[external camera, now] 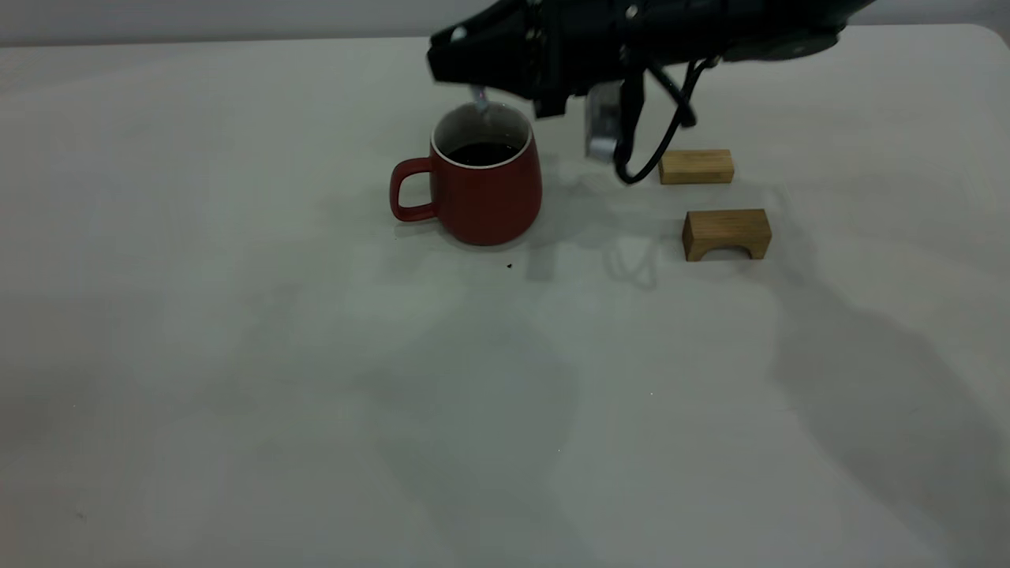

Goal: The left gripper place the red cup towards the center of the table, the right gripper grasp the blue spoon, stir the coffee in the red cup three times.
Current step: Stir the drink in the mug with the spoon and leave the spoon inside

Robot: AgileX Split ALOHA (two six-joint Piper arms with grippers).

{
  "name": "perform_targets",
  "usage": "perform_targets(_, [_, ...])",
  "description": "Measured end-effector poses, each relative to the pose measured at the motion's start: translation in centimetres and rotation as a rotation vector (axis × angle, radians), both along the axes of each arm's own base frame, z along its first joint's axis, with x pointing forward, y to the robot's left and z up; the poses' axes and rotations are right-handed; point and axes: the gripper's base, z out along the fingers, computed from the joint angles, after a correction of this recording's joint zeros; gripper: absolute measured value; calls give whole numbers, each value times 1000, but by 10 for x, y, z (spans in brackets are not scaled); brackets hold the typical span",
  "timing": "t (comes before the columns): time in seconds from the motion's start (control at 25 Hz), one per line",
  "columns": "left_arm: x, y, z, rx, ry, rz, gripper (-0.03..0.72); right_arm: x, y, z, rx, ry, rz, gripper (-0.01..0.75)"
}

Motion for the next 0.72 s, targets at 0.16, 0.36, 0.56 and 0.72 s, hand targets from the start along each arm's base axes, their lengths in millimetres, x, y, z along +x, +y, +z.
perform_targets(0.16, [0,0,0,0,0,0,551,2,14,-8,15,-22,35,133])
perform_targets(0.36, [0,0,0,0,0,0,551,19,15,0,39,-91,27,133])
perform_targets(0.56, [0,0,0,0,0,0,551,23,-8,-6,33,-61,-17,133])
perform_targets(0.72, [0,0,0,0,0,0,551,7,-16,-13,6,17,-25,133])
